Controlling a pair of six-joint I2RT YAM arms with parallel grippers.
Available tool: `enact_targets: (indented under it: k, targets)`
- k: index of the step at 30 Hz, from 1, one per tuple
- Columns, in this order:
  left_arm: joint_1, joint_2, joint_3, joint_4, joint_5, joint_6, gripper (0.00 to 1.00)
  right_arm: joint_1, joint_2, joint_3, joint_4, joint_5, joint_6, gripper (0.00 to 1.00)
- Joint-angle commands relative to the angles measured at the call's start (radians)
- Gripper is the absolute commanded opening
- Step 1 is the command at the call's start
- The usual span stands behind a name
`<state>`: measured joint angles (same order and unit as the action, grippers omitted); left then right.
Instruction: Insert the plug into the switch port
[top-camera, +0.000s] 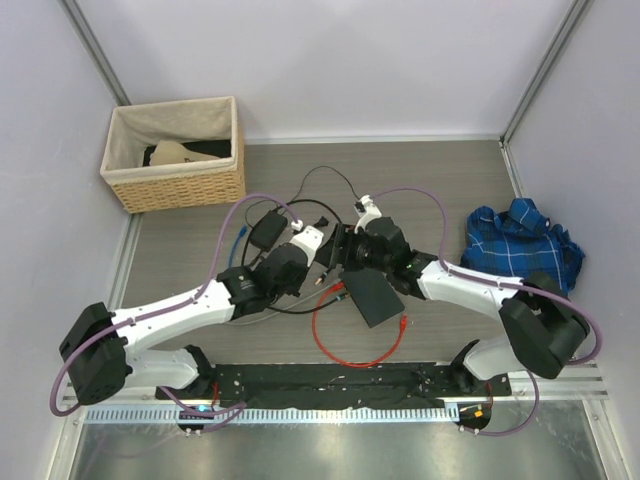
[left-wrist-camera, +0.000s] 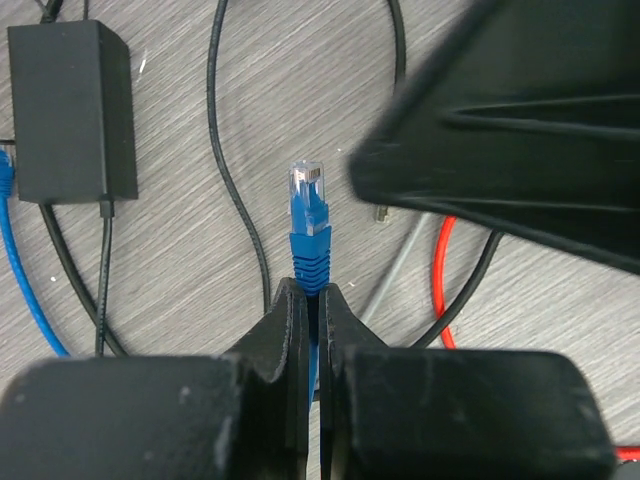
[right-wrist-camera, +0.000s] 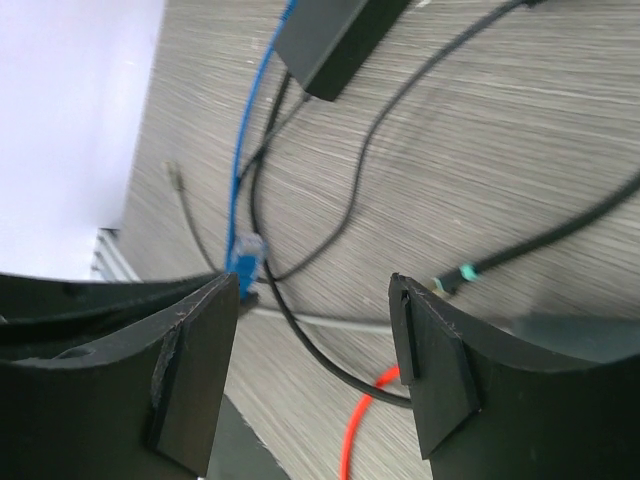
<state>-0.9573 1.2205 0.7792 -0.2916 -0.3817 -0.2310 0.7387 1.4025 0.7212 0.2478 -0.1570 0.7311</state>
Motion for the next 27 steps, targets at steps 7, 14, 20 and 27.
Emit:
enact_targets:
  k: [7, 14, 20, 27]
  targets:
    - [-0.017, -0.045, -0.012, 0.069, 0.020, -0.027, 0.00, 0.004, 0.101, 0.003, 0.303, -0.111, 0.122, 0.66]
    - [-0.018, -0.047, -0.009, 0.074, 0.021, -0.027, 0.00, 0.004, 0.145, 0.000, 0.338, -0.138, 0.142, 0.53]
    - [-0.020, -0.058, -0.006, 0.077, 0.033, -0.050, 0.06, 0.004, 0.115, -0.037, 0.363, -0.131, 0.137, 0.01]
    - [0.021, -0.205, -0.021, 0.091, 0.171, -0.093, 0.27, -0.002, 0.020, -0.123, 0.423, -0.154, 0.070, 0.01]
